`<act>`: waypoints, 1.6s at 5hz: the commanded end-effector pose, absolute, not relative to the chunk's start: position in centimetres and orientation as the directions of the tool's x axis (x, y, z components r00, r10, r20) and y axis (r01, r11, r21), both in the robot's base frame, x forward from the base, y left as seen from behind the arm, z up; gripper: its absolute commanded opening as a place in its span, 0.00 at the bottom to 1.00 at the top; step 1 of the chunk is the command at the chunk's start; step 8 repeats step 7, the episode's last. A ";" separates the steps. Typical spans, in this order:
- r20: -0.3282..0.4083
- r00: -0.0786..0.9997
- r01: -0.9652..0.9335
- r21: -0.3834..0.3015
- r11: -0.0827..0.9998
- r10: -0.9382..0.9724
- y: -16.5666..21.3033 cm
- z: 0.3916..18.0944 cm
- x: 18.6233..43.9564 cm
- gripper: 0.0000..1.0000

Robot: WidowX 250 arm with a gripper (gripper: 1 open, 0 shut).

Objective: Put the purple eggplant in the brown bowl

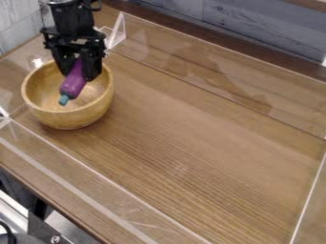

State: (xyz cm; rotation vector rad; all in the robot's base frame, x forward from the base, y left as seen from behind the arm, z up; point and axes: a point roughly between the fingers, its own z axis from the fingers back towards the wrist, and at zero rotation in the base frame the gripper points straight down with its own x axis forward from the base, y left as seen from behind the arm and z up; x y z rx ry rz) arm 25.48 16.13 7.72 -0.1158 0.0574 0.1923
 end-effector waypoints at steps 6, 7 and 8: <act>-0.036 0.982 -0.186 -0.099 0.978 0.183 16.4 9.1 26.5 0.00; -0.037 0.982 -0.186 -0.101 0.977 0.183 16.3 9.2 26.6 0.00; -0.037 0.982 -0.186 -0.101 0.977 0.183 16.3 9.2 26.6 0.00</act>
